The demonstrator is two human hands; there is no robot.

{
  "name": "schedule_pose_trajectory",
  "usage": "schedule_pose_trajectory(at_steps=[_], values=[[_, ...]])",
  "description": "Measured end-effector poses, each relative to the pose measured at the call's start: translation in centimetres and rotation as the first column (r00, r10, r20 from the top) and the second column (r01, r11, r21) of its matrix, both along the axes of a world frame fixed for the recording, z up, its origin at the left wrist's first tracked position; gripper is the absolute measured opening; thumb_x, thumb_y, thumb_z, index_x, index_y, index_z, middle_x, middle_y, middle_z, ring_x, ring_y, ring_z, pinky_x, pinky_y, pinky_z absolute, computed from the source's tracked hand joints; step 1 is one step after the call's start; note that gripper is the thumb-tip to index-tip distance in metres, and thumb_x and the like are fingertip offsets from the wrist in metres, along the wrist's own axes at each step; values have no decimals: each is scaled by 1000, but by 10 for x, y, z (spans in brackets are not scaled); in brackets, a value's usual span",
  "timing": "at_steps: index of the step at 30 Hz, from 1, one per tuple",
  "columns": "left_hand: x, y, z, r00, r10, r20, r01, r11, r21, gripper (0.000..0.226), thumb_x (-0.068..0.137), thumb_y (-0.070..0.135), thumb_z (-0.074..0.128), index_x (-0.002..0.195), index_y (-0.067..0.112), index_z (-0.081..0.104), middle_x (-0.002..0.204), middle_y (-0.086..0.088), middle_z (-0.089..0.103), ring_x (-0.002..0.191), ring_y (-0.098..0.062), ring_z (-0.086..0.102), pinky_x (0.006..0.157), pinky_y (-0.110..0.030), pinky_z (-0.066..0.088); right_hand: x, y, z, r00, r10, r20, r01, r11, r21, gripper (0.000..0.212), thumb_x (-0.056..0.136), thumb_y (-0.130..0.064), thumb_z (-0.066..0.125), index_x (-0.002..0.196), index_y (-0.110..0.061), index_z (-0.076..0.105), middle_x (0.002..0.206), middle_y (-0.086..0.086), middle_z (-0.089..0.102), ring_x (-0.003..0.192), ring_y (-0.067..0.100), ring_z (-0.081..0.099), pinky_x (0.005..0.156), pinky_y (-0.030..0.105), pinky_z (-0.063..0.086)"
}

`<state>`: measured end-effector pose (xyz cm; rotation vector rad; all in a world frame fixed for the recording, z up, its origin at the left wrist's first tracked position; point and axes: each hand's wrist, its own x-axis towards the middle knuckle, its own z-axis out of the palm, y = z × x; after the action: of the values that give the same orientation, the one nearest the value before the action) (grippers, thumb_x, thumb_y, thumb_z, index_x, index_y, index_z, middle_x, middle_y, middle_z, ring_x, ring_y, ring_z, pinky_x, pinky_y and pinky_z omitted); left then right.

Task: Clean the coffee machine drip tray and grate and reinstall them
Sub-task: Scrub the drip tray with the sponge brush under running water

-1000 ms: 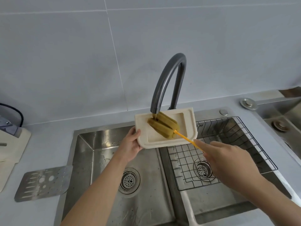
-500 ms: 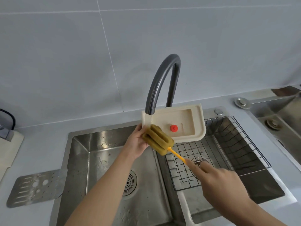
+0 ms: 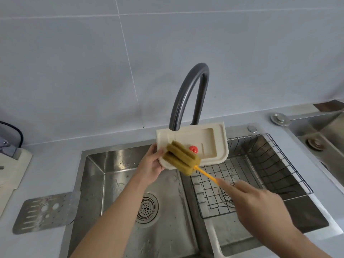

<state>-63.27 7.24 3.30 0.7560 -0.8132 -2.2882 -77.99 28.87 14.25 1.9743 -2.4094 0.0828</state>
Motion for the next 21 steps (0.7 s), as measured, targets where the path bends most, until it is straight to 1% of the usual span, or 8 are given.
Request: schedule_pose_trajectory(at_steps=[3, 5, 6, 8, 10, 13, 16, 21], values=[[15, -2, -1, 999, 32, 15, -32, 998, -46, 90, 35, 36, 91, 114, 18, 53, 87, -1, 74, 77, -17, 70, 63, -31, 57, 8, -1, -12, 999, 52, 13, -52, 998, -31, 66, 42, -3, 57, 101, -32, 62, 45, -4, 45, 28, 20, 16, 42, 12, -2], [29, -3, -1, 997, 72, 10, -72, 996, -54, 87, 30, 36, 92, 108, 19, 57, 85, 0, 75, 76, -16, 71, 61, -30, 57, 5, 1, -17, 997, 82, 5, -82, 995, -60, 64, 47, -1, 53, 104, -31, 52, 46, -5, 45, 36, 16, 11, 47, 12, -6], [36, -3, -2, 995, 97, 16, -96, 994, -52, 87, 28, 36, 92, 106, 20, 58, 85, 0, 75, 76, -16, 71, 60, -29, 58, 3, 2, -18, 996, 91, -1, -91, 994, -56, 63, 49, -1, 53, 105, -31, 52, 46, -5, 45, 36, 16, 11, 45, 12, -4], [51, -5, -4, 986, 159, 56, -157, 987, -46, 88, 23, 36, 93, 103, 20, 58, 87, 0, 73, 78, -18, 70, 62, -31, 59, -2, 3, -16, 995, 104, -8, -105, 994, -29, 65, 46, 1, 61, 102, -30, 60, 45, -5, 45, 32, 16, 14, 40, 13, 4], [65, -7, -5, 975, 203, 87, -200, 979, -41, 89, 21, 36, 93, 101, 19, 57, 91, 0, 70, 87, -20, 65, 66, -33, 58, -7, 4, -12, 996, 84, -5, -84, 996, -8, 62, 42, 6, 69, 95, -27, 71, 45, -4, 46, 31, 17, 15, 41, 12, 9], [84, -8, -5, 968, 222, 118, -218, 975, -46, 92, 23, 35, 93, 105, 18, 53, 99, -2, 64, 94, -22, 60, 70, -34, 57, -11, 2, -10, 999, 41, 3, -41, 999, 26, 67, 33, 7, 81, 92, -25, 73, 44, -3, 46, 23, 21, 25, 43, 10, 9], [92, -5, -3, 962, 228, 149, -222, 973, -59, 98, 21, 37, 93, 108, 18, 52, 100, -2, 63, 94, -22, 60, 73, -37, 56, -6, -5, -11, 998, 39, 39, -40, 998, 43, 71, 31, 6, 83, 93, -25, 72, 43, -3, 46, 21, 22, 36, 39, 11, 11], [94, 3, 2, 964, 243, 112, -239, 970, -49, 92, 19, 34, 93, 103, 21, 57, 88, 1, 69, 82, -18, 66, 62, -30, 59, 8, -20, -19, 995, 100, 21, -101, 994, 29, 68, 31, 3, 82, 92, -26, 73, 43, -7, 41, 34, 16, 14, 46, 10, -4]])
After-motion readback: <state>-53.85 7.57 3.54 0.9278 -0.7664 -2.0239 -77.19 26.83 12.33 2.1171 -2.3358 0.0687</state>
